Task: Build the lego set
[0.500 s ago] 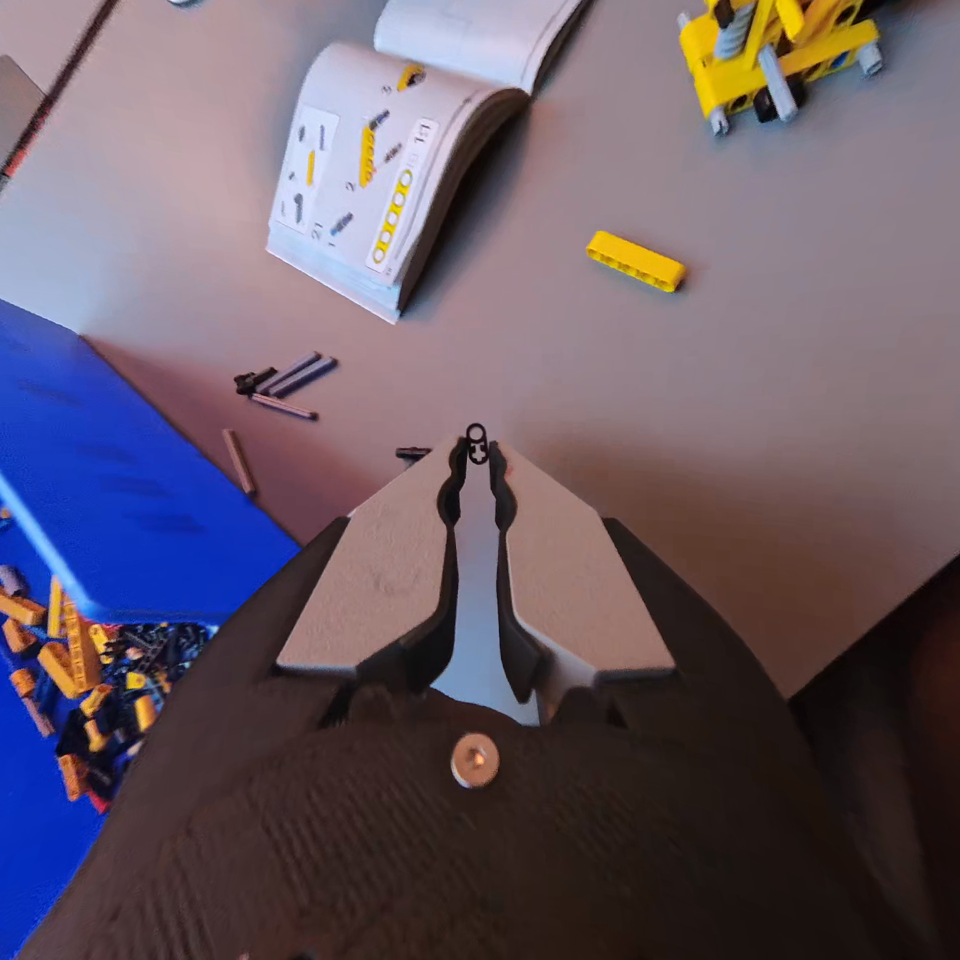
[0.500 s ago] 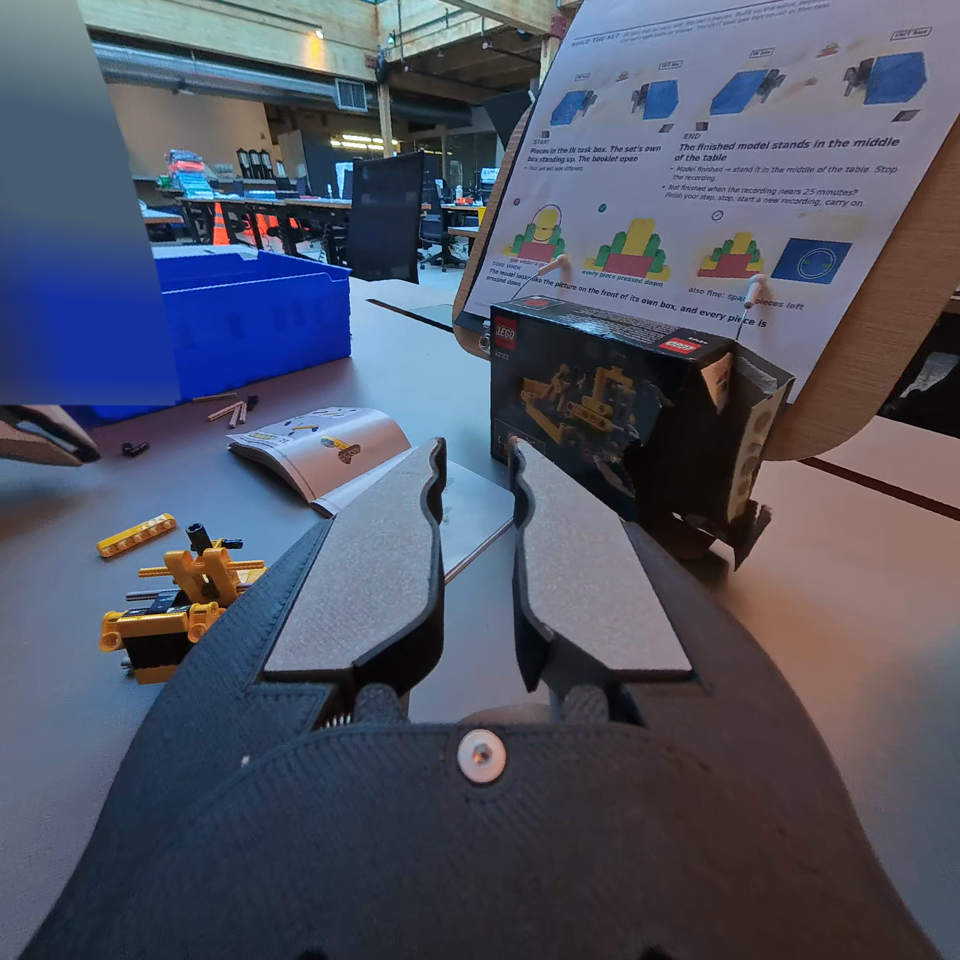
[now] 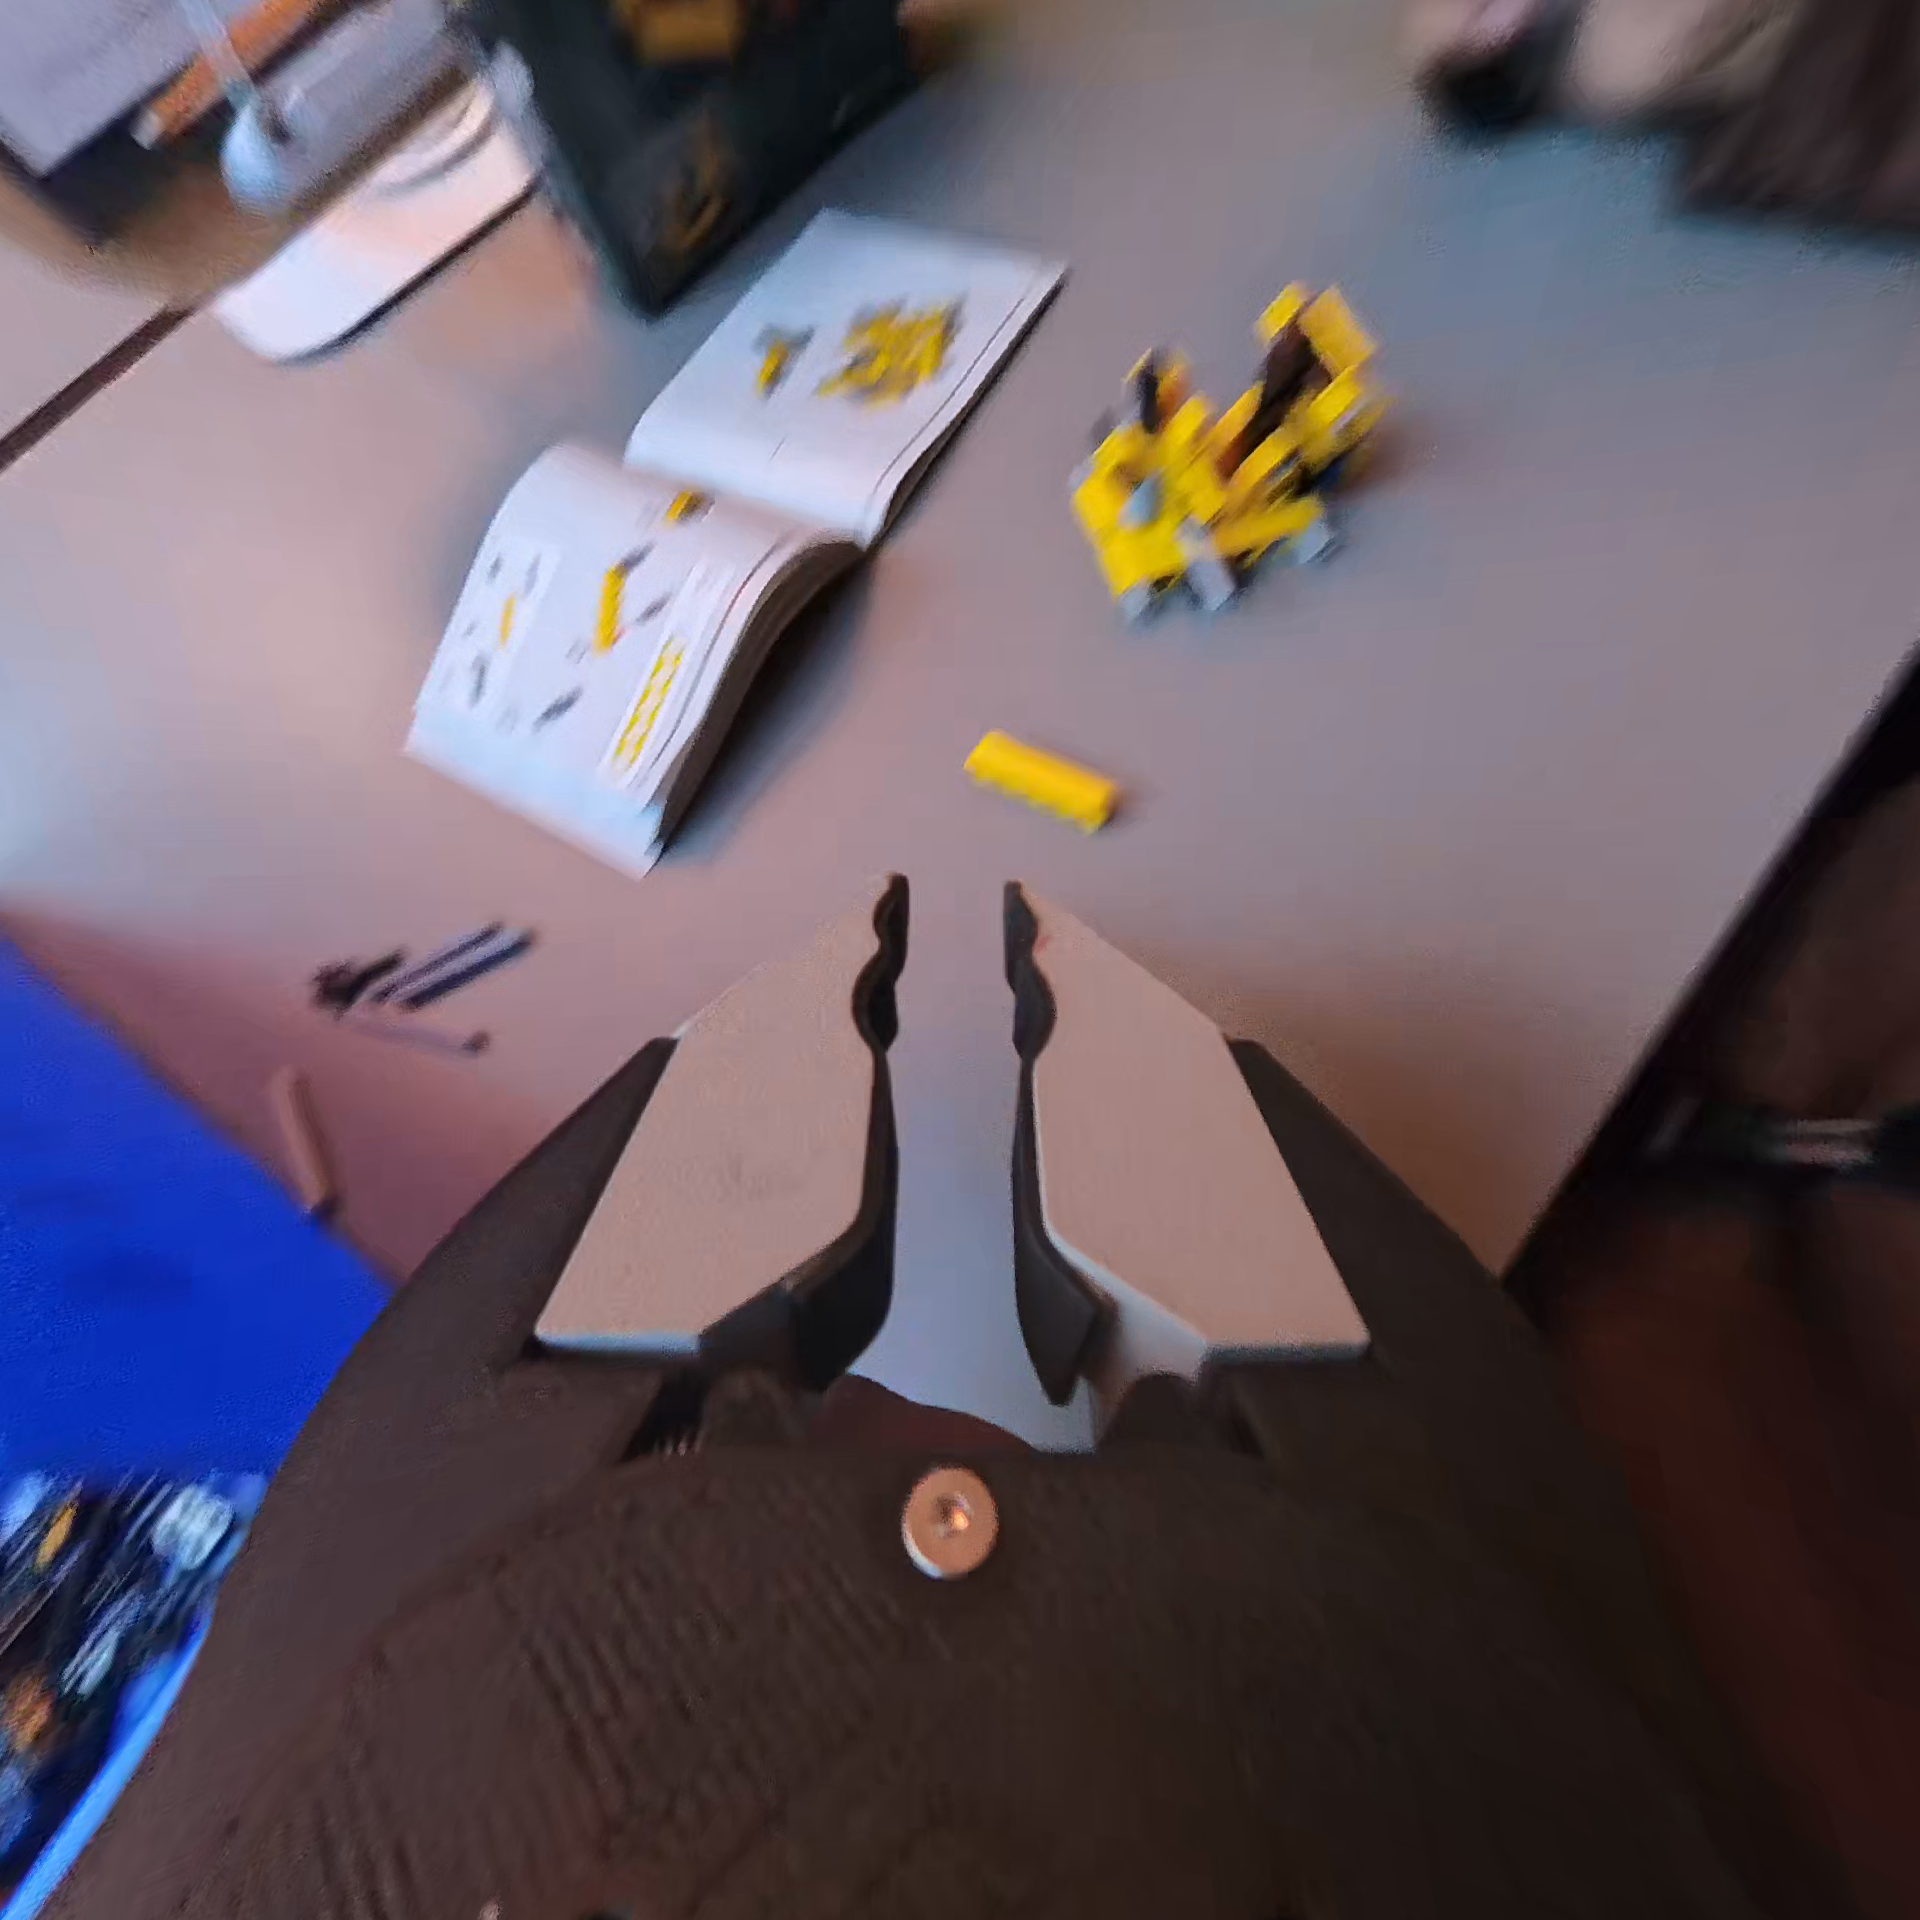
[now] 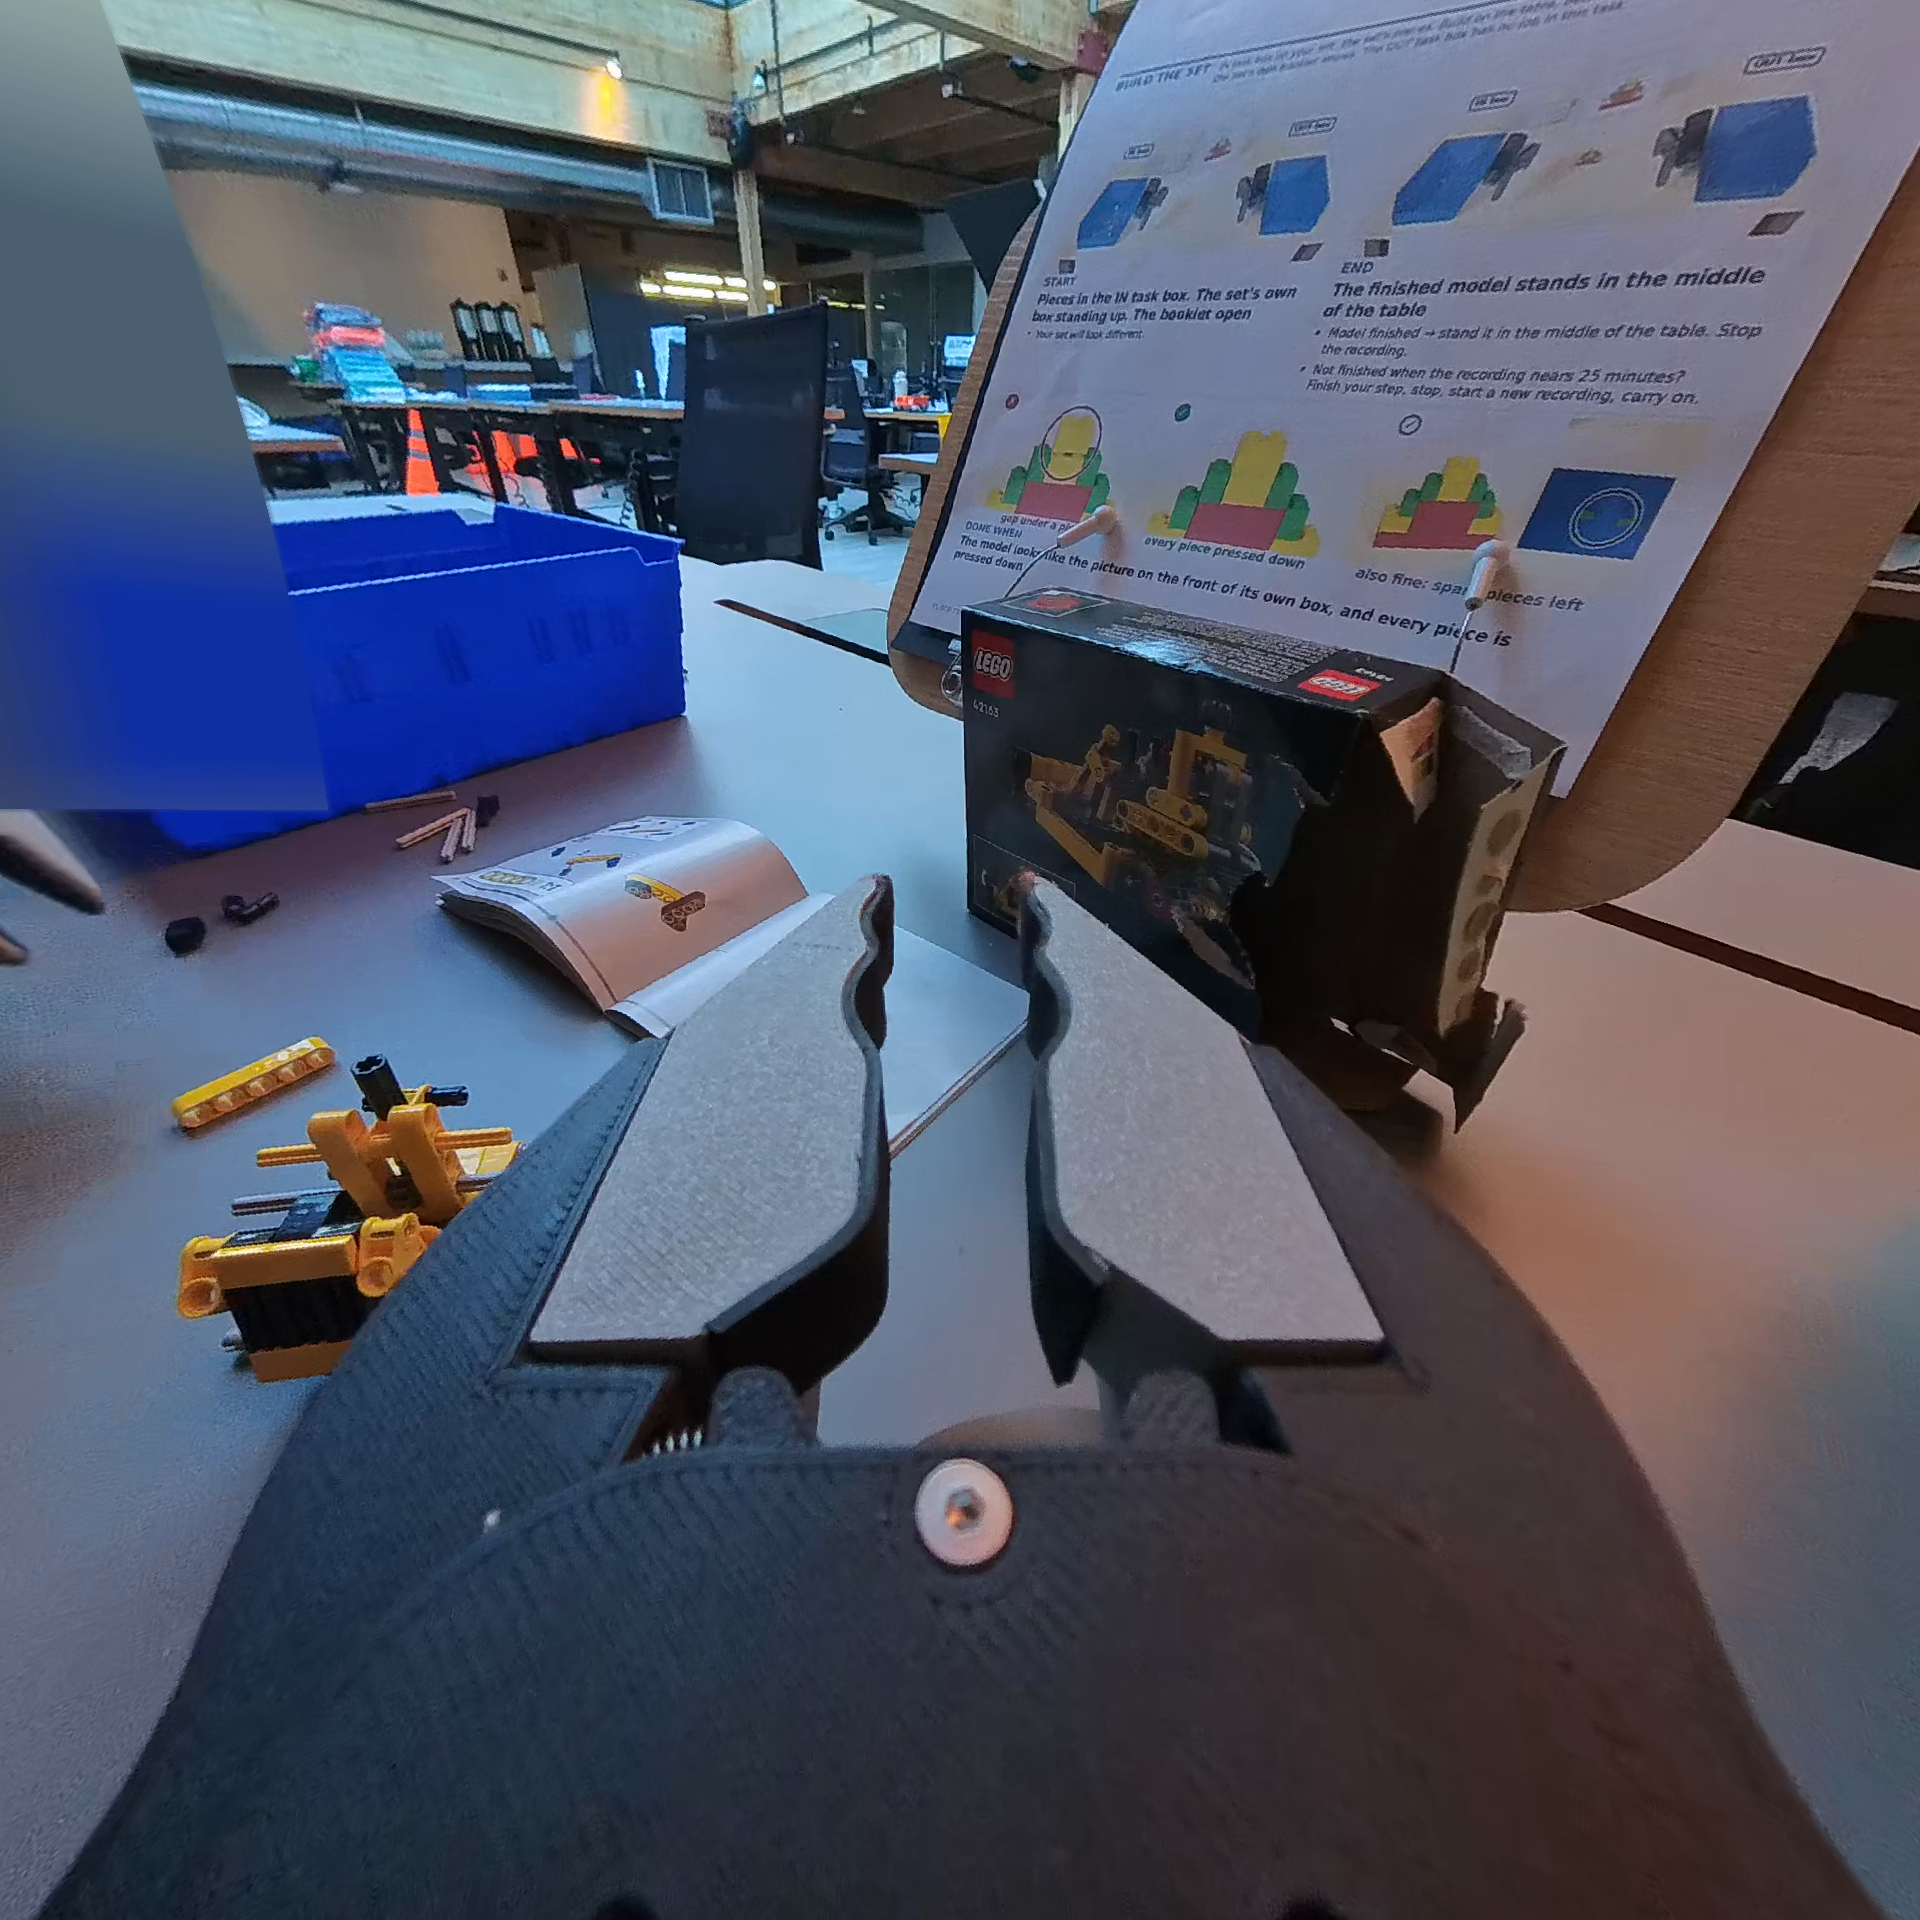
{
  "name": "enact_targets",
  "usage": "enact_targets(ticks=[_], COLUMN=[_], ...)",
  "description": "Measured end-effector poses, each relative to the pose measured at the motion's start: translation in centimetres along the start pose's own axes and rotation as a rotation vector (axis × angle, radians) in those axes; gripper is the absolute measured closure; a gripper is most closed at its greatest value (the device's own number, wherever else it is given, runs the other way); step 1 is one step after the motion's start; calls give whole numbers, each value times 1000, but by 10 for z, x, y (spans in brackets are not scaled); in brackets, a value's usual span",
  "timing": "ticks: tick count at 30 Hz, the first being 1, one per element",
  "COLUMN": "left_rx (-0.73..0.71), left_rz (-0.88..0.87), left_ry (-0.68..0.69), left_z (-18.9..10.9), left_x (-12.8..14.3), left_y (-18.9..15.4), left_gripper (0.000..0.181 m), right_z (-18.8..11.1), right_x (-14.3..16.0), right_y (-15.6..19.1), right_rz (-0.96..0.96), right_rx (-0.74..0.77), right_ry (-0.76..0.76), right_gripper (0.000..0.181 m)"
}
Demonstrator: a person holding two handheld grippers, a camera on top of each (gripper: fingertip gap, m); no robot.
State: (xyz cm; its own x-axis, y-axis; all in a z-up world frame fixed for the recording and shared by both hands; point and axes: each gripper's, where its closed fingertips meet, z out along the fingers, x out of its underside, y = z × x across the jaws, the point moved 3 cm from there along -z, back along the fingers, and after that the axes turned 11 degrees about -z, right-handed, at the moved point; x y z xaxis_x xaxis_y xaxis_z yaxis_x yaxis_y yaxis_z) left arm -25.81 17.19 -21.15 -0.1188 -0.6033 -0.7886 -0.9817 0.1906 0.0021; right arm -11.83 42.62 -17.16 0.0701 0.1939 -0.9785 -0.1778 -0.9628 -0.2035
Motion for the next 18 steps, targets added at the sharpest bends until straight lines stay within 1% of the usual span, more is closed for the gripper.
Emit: enact_targets(ticks=[2, 3, 4, 7, 9, 10, 12, 14, 18], left_rx=[110, 132, 139, 206, 214, 197, 183, 180, 125], left_rz=[-1, 0, 3, -8, 12, 30, 43, 48, 66], left_ry=[-12, 6, 25, 103, 148, 161, 160, 160, 165], left_z=[12, 21, 30, 51, 59, 62, 64, 65, 63], left_x=[-13, -15, -15, -8, -3, -1, -3, -4, -2], left_y=[-20, -22, -22, -25, -26, -25, -24, -23, -13], left_gripper=[165, 159, 154, 149, 148, 145, 143, 146, 167], right_z=[0, 0, -1, -4, -7, -7, -8, -9, -9], right_x=[-1, -1, -2, -6, -9, -11, -13, -14, -17], right_y=[1, 2, 3, 3, 2, 1, 1, 3, 5], right_rz=[-4, -6, -8, -7, -3, -2, 0, -2, -3], right_rx=[-5, -7, -8, -1, 2, 3, -1, -7, -15], right_ry=[-1, -2, -4, -21, -35, -41, -50, -56, -65], right_gripper=[161, 161, 161, 161, 161, 161, 161, 161, 161])
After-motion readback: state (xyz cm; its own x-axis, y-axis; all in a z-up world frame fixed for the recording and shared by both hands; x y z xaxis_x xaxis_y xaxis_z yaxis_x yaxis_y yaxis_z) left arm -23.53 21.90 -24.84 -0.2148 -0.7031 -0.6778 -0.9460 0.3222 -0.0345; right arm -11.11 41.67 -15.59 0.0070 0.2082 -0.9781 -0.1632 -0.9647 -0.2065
